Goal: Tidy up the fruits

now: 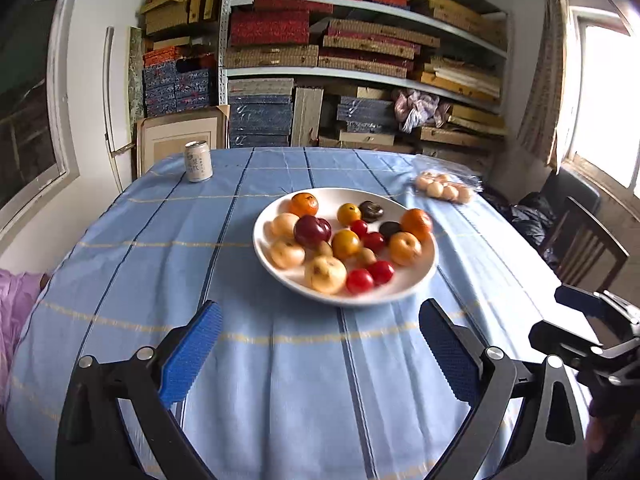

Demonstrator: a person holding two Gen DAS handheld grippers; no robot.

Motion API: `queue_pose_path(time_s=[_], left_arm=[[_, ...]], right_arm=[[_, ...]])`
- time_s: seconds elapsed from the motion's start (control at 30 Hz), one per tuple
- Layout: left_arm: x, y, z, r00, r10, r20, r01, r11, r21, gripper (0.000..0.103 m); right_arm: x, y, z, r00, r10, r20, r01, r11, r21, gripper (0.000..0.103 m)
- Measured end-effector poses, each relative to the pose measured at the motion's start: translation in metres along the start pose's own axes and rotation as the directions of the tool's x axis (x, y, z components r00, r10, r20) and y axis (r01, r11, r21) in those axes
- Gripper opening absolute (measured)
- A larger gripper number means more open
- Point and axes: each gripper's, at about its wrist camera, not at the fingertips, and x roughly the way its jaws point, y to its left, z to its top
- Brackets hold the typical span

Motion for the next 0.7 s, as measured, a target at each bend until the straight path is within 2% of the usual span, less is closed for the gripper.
queue_pose_path(time_s=[0.2, 0.33, 0.53, 0.7], left_arm=[[-0.051, -0.01, -0.028, 0.998, 0.055, 0.029, -0.056, 0.998, 0.009, 0.099], [-0.077, -0.016, -0.044, 0.996, 0.086, 0.022, -0.087, 0.996, 0.016, 0.099], [-0.107, -0.02, -0.063, 0.997, 0.059, 0.044, -0.059, 0.998, 0.003, 0.099], [-0.121, -0.025, -0.067, 0.995, 0.074, 0.071, -0.075, 0.997, 0.011, 0.099]], right_arm=[[-0.048, 0.002, -0.039, 0.998, -0.065, 0.026, 0.065, 0.998, 0.0, 0.098], [-0.074, 0.007, -0.06, 0.996, -0.072, 0.05, 0.072, 0.997, 0.003, 0.098], [-0.1, 0.028, -0.085, 0.995, -0.074, 0.068, 0.077, 0.996, -0.05, 0.098], [-0.114, 0.036, -0.093, 0.991, -0.091, 0.097, 0.098, 0.993, -0.069, 0.098]])
